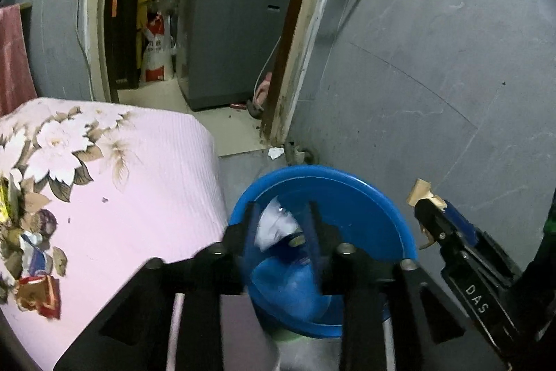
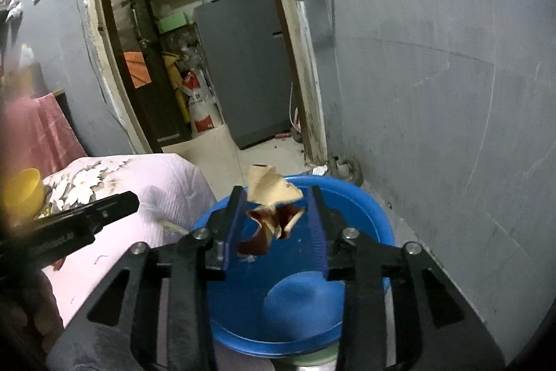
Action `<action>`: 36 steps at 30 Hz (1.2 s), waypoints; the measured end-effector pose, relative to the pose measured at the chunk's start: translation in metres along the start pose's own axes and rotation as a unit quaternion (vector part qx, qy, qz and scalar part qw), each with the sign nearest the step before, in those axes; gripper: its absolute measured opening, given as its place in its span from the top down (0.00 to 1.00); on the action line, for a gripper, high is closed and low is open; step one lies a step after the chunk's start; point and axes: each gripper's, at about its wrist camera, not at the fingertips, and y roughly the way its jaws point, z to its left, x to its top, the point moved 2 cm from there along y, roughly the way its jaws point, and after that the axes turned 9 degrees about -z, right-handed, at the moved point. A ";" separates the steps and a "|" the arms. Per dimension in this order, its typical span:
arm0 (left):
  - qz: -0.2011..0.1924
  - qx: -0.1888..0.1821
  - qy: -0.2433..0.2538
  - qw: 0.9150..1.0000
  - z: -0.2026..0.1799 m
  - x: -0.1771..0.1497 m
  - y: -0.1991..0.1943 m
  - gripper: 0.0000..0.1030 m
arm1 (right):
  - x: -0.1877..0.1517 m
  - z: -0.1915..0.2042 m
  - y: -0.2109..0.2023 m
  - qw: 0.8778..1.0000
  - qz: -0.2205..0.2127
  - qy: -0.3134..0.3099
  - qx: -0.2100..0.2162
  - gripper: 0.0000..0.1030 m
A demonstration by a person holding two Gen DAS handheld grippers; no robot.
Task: Collect trash
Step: 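Carry both wrappers over the blue basin and open both tools to drop them, then move both tools back over the remaining trash on the table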
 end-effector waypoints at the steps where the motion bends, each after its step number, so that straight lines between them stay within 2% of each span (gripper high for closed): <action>1: 0.000 0.000 -0.003 1.000 0.001 0.000 0.000 0.71 | 0.000 0.000 0.001 1.000 0.002 0.002 0.000 0.53; 7: -0.007 0.003 -0.008 1.000 0.003 0.002 -0.011 0.67 | 0.001 0.000 0.004 1.000 0.010 0.009 0.004 0.44; 15: -0.059 0.018 -0.010 0.998 0.014 0.010 -0.054 0.59 | 0.016 0.013 -0.018 1.000 -0.023 0.013 0.013 0.35; 22: -0.112 0.056 -0.018 0.992 0.040 0.017 -0.106 0.43 | 0.033 0.045 -0.047 0.997 -0.062 -0.001 0.035 0.18; 24: -0.126 0.072 -0.017 0.989 0.049 0.017 -0.123 0.35 | 0.035 0.058 -0.056 0.996 -0.073 -0.005 0.042 0.12; 26: -0.146 0.091 -0.014 0.985 0.059 0.016 -0.142 0.19 | 0.037 0.069 -0.063 0.995 -0.083 -0.007 0.050 0.07; 29: -0.178 0.108 -0.008 0.978 0.072 0.015 -0.169 0.13 | 0.038 0.090 -0.073 0.993 -0.097 -0.013 0.063 0.00; 32: -0.193 0.126 -0.012 0.973 0.089 0.012 -0.191 0.06 | 0.037 0.112 -0.082 0.990 -0.111 -0.020 0.081 0.00; 36: -0.209 0.144 -0.021 0.967 0.111 0.007 -0.220 0.06 | 0.034 0.141 -0.095 0.986 -0.130 -0.033 0.103 0.00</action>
